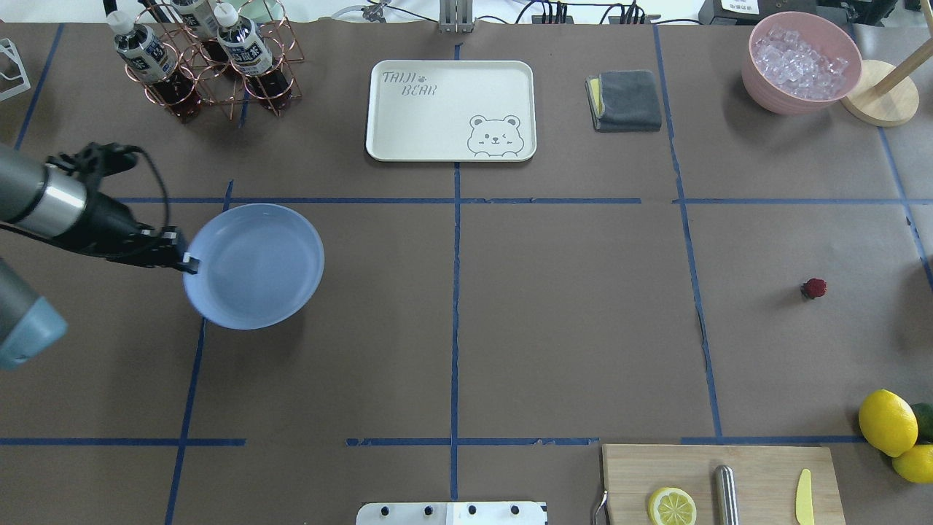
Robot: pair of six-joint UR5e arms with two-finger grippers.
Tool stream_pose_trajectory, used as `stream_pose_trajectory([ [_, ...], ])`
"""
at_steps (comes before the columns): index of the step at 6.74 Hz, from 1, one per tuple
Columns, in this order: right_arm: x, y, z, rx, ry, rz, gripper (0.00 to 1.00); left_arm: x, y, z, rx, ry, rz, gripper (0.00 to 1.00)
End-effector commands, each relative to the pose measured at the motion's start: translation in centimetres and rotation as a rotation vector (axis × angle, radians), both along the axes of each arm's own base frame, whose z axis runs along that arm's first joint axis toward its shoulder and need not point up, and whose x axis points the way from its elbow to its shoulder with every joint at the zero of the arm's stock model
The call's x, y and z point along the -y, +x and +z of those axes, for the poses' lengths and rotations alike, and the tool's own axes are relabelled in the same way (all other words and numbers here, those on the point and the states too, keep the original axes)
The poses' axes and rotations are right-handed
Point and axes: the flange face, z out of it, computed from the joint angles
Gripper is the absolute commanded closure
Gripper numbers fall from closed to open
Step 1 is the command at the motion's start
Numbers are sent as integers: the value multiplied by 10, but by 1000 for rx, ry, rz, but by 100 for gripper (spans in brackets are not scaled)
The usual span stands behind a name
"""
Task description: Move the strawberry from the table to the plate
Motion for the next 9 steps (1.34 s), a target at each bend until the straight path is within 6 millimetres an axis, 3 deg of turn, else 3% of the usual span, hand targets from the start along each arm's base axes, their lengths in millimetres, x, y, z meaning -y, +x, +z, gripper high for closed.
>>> stream_pose_trajectory([
  [1, 1, 0, 2, -3, -11, 7, 0, -38, 116, -103, -14, -113, -30, 100],
  [2, 1, 0, 2, -4, -7, 6, 0, -44, 150, -118, 33, -102, -68, 100],
  [3, 1, -2, 2, -4, -7, 2, 0, -44, 161, -111, 55, -94, -88, 100],
  [5, 1, -2, 2, -1, -10, 2, 0, -42, 167, -97, 81, -101, -92, 100],
  [8, 1, -2, 0, 1, -6, 2, 0, -44, 170, -92, 92, -93, -107, 100],
  [9, 1, -2, 0, 1, -6, 2, 0, -45, 170, -94, 90, -91, -107, 75],
])
